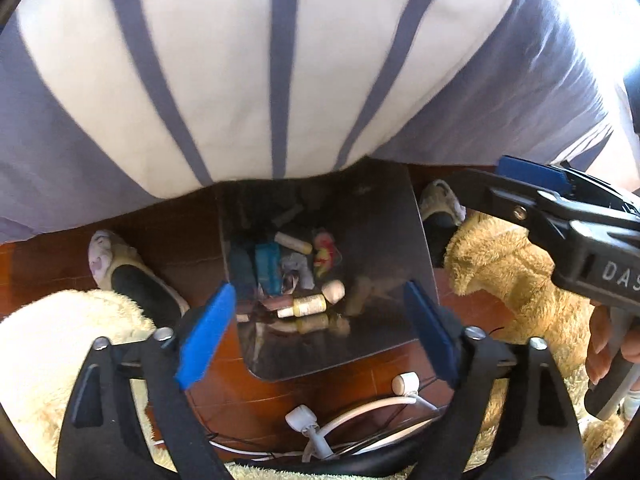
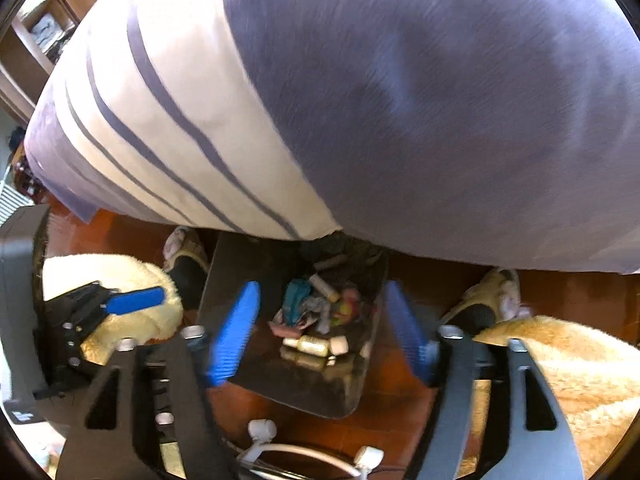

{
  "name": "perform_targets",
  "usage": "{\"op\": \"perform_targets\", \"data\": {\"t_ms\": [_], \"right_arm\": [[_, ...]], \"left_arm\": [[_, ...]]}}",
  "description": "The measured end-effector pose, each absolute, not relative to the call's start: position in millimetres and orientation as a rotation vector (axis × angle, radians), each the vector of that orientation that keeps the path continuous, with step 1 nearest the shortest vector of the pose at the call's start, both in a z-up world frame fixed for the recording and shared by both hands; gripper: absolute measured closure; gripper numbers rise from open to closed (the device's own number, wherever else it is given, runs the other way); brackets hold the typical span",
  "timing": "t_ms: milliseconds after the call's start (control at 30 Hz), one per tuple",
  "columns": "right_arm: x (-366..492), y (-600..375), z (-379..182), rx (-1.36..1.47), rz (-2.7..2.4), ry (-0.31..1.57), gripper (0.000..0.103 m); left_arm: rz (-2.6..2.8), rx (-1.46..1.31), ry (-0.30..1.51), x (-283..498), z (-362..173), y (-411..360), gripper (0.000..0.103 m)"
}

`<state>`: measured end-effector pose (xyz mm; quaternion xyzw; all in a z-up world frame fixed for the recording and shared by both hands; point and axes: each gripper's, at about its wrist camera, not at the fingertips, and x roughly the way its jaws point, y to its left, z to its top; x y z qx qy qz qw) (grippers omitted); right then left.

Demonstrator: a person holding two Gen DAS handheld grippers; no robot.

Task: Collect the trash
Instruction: 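Open both tools to drop the hair ties and tape roll into the bin, then raise both open tools back over the remaining items on the bed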

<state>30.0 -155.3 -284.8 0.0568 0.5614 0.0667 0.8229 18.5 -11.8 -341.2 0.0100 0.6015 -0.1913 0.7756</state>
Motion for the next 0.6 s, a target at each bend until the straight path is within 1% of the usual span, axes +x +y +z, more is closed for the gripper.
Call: {"op": "perform_targets", "data": {"t_ms": [33,67,267,467,600], "right_arm": [[28,-157,-280,0.111,0.127,1.175,0.015],[26,-157,-276,0.105,0.12,1.162,0.011],[18,-163,-251,0.102,0.126,1.096,0.01],[16,-179,-202,0.121,0.109,0.967,0.008],[21,-186,-168,0.11,0.111,0.878,0.005]], "left_arm": [[-0.409,0.02,1.29,18,-337,-11,0.016],[-0.404,0.02,1.276,17,-331,-9,0.015],[-0.395,0.007,1.192,12,-296,0,0.014],[-0.374,0.016,1.063,16,-241,11,0.013],[-0.344,0.004,0.966,26,-203,21,0.01]]}}
